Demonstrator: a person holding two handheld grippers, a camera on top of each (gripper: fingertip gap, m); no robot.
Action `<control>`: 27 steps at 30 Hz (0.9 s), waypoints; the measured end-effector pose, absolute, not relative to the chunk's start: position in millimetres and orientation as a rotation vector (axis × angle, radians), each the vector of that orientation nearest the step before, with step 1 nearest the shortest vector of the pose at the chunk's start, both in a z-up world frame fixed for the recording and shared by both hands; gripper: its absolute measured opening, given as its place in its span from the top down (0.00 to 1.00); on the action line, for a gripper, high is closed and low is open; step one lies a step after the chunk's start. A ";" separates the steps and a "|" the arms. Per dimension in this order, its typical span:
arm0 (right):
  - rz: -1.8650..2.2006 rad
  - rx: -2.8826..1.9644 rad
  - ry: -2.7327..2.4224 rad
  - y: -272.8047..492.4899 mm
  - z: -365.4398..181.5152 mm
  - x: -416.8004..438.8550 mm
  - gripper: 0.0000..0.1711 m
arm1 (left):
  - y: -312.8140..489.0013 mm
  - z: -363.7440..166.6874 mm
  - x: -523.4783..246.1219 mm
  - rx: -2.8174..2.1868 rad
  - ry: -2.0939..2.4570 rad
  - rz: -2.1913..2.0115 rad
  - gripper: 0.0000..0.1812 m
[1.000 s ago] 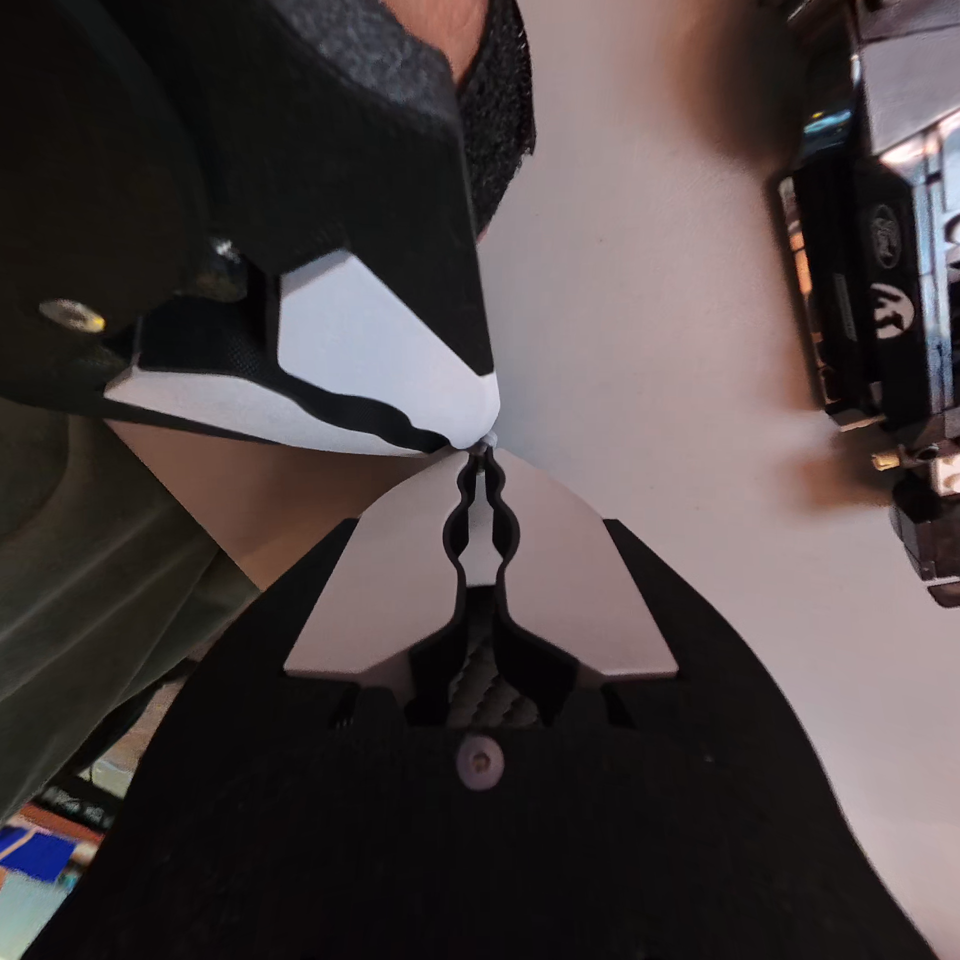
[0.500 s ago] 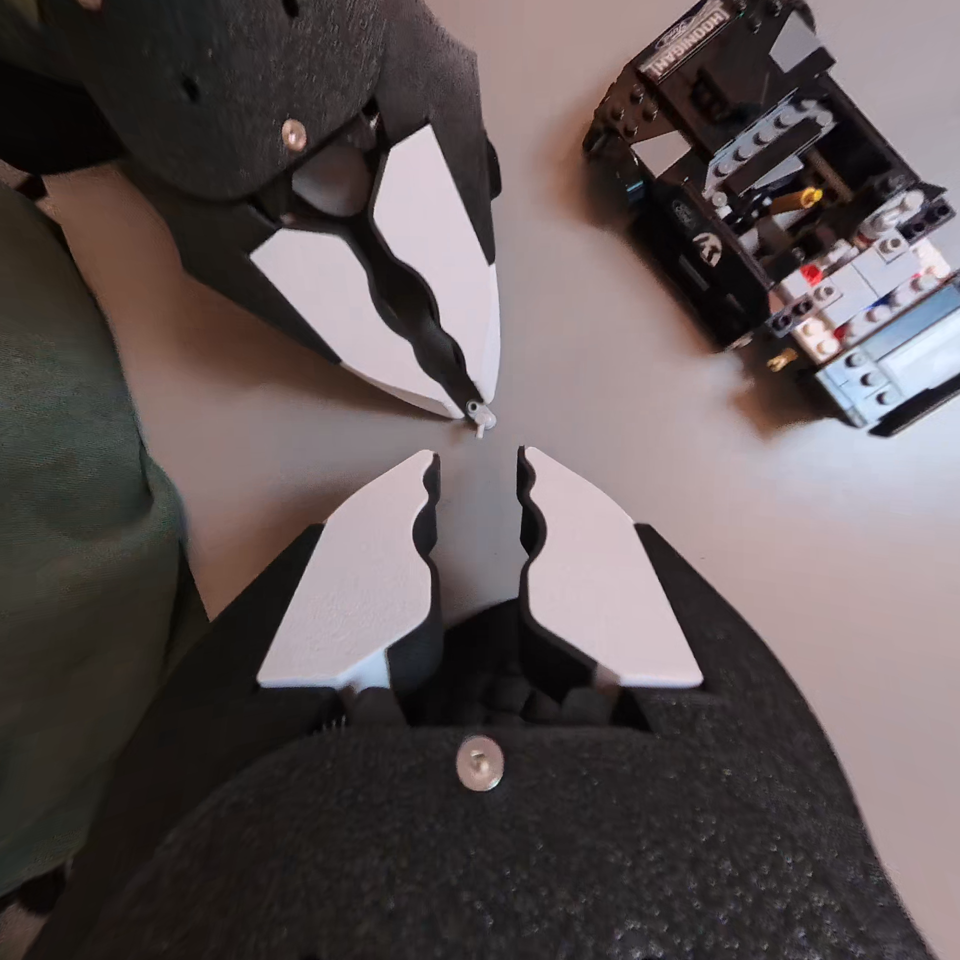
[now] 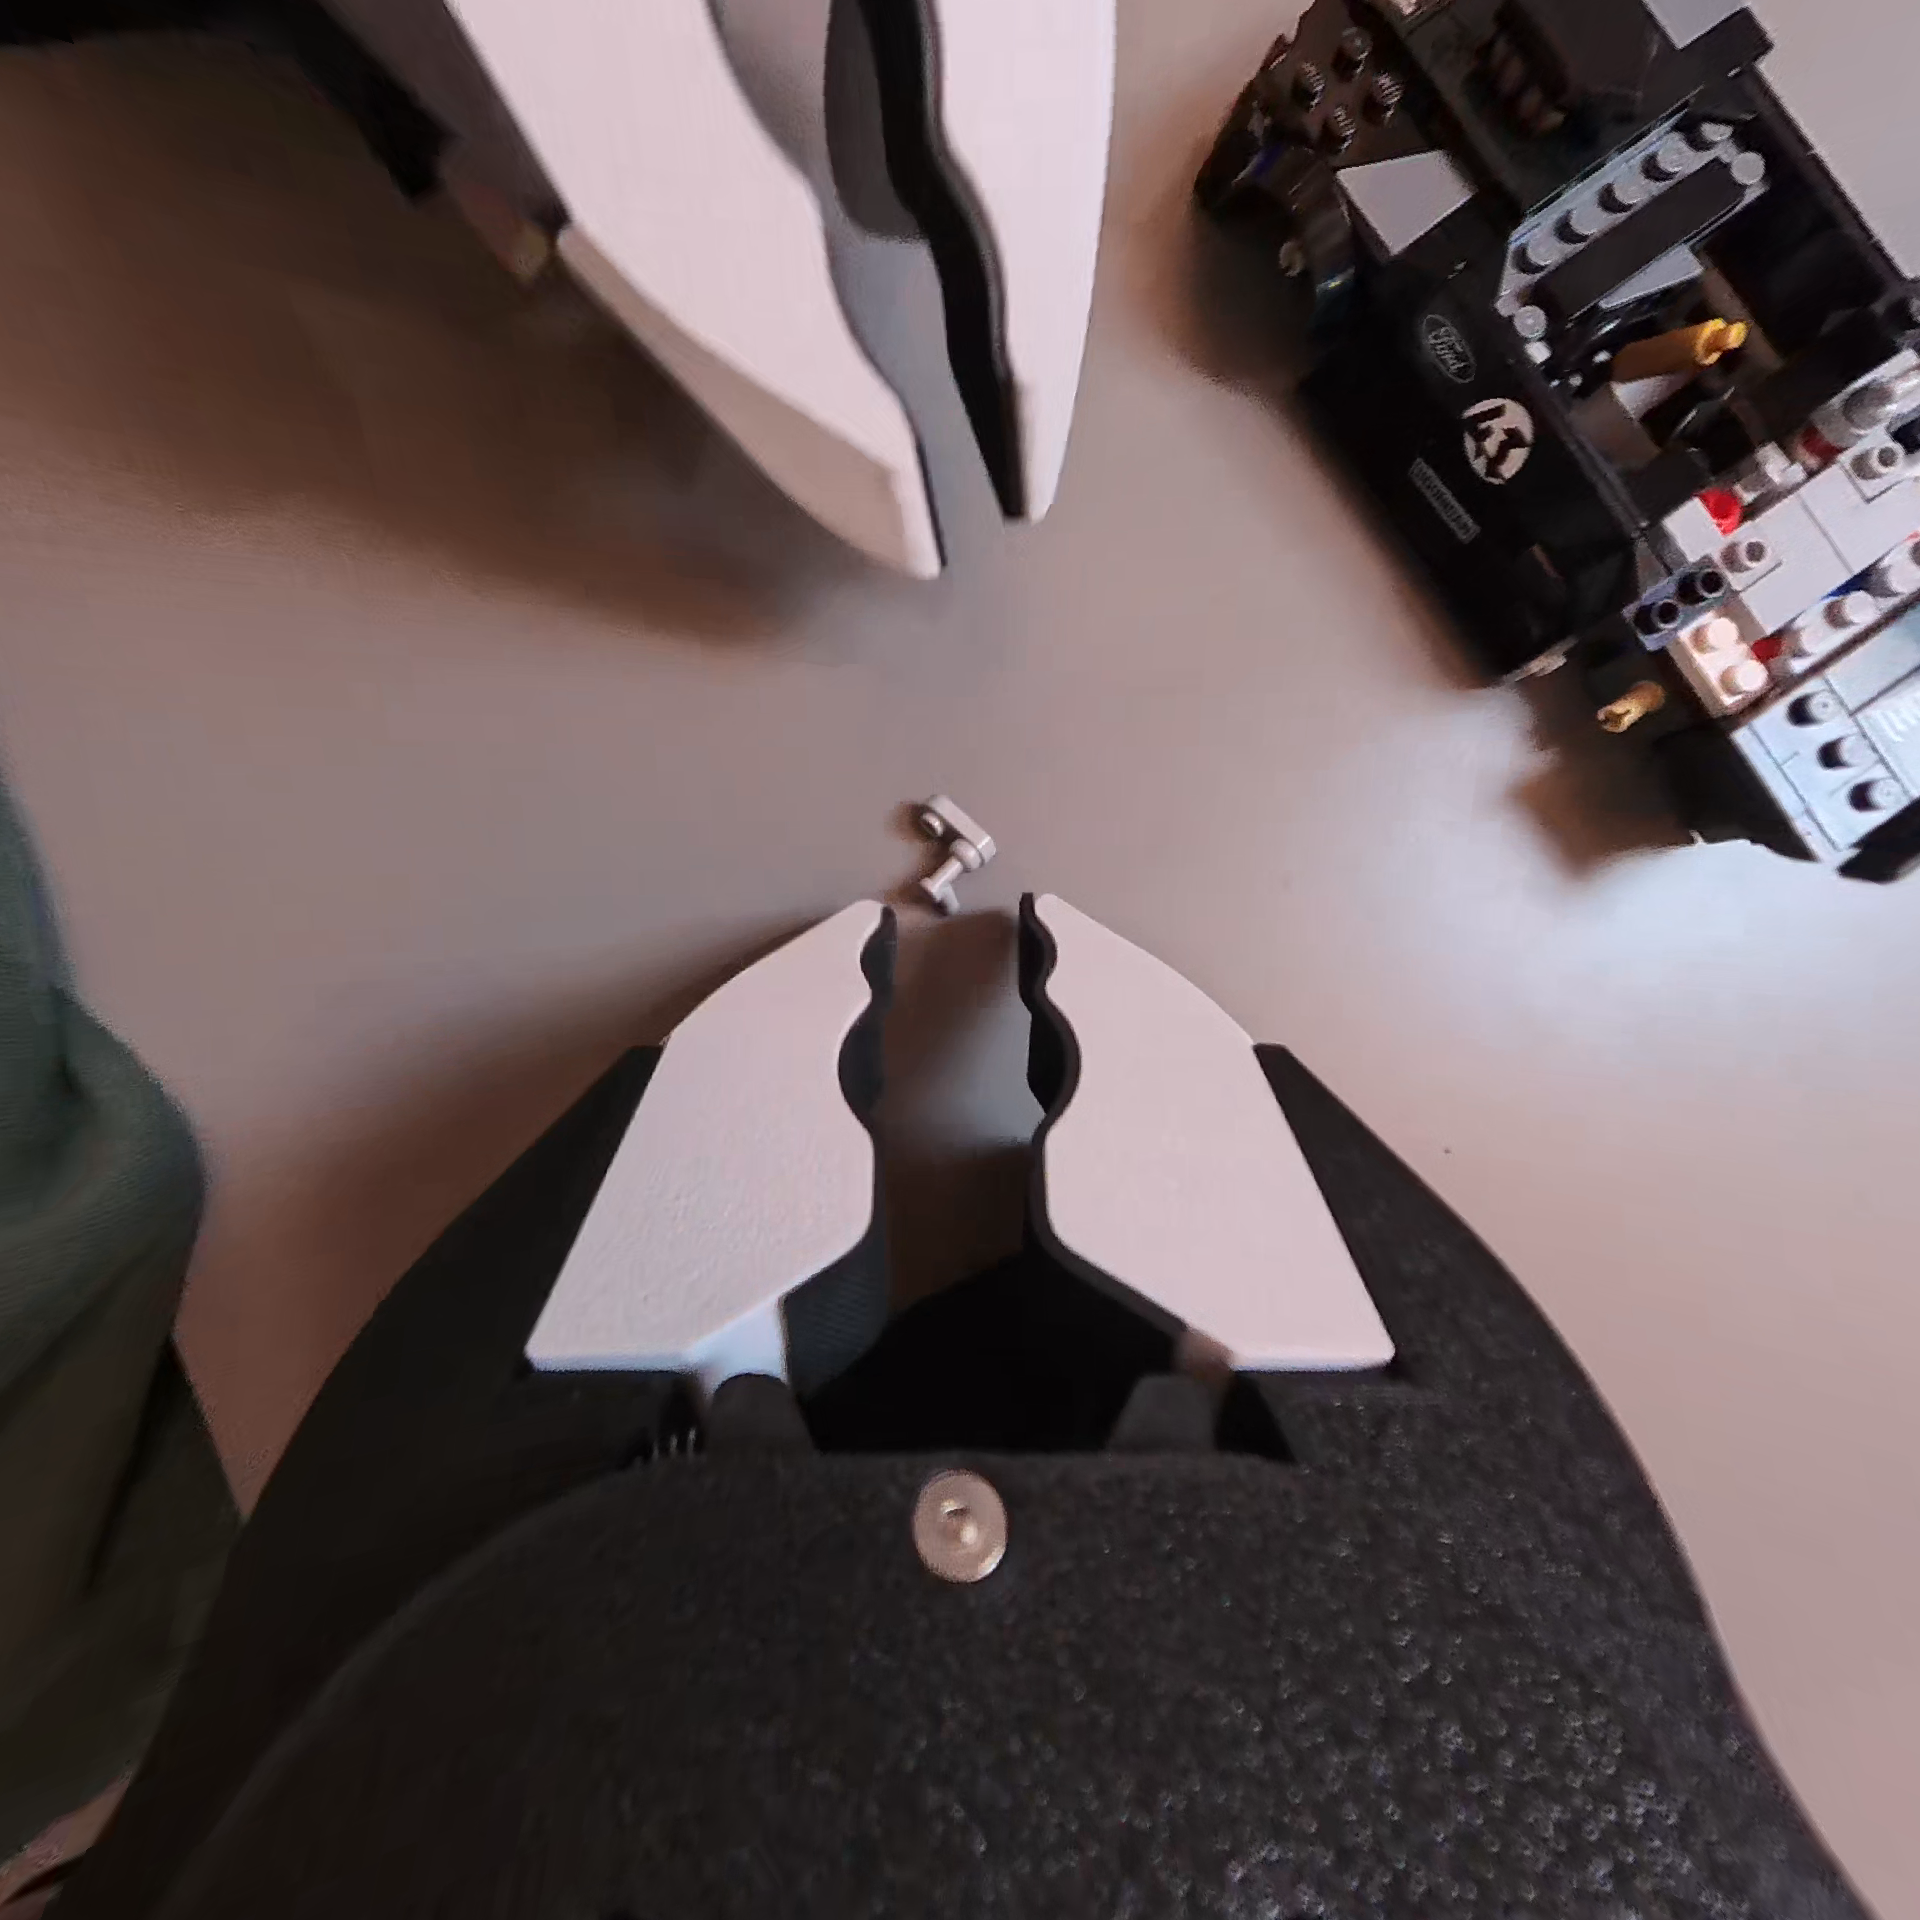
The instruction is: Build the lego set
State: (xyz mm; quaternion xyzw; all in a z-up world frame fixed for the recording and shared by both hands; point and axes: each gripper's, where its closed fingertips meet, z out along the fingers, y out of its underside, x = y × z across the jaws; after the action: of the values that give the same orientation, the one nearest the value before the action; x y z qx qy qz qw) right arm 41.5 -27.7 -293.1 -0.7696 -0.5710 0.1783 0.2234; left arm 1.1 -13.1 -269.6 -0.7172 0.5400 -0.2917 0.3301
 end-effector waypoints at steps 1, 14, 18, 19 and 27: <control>0.464 -2.120 -1.600 -26.8 -295.4 41.4 0.88 | -9.5 -270.6 -2.9 -1.887 1.398 -0.751 0.93; 0.519 -1.947 -2.190 -28.4 -282.7 39.1 0.97 | -30.9 -280.2 6.7 -1.803 1.529 -0.777 0.93; 0.686 -1.773 -2.366 -32.1 -266.7 18.7 0.97 | -31.8 -271.9 10.7 -1.779 1.493 -0.822 0.88; 0.721 -1.732 -2.369 -31.4 -261.5 13.4 0.97 | -31.5 -267.1 10.3 -1.775 1.467 -0.858 0.86; 0.773 -1.475 -2.232 -25.6 -234.2 -7.9 0.97 | -27.7 -235.5 0.1 -1.738 1.319 -1.119 0.88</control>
State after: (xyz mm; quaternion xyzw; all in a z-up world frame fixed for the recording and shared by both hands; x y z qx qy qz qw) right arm -7.9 -25.6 -234.2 -0.5212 -0.7888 0.2732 0.1776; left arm 0.1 -27.7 -235.5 -0.6670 0.5063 -0.4297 0.3379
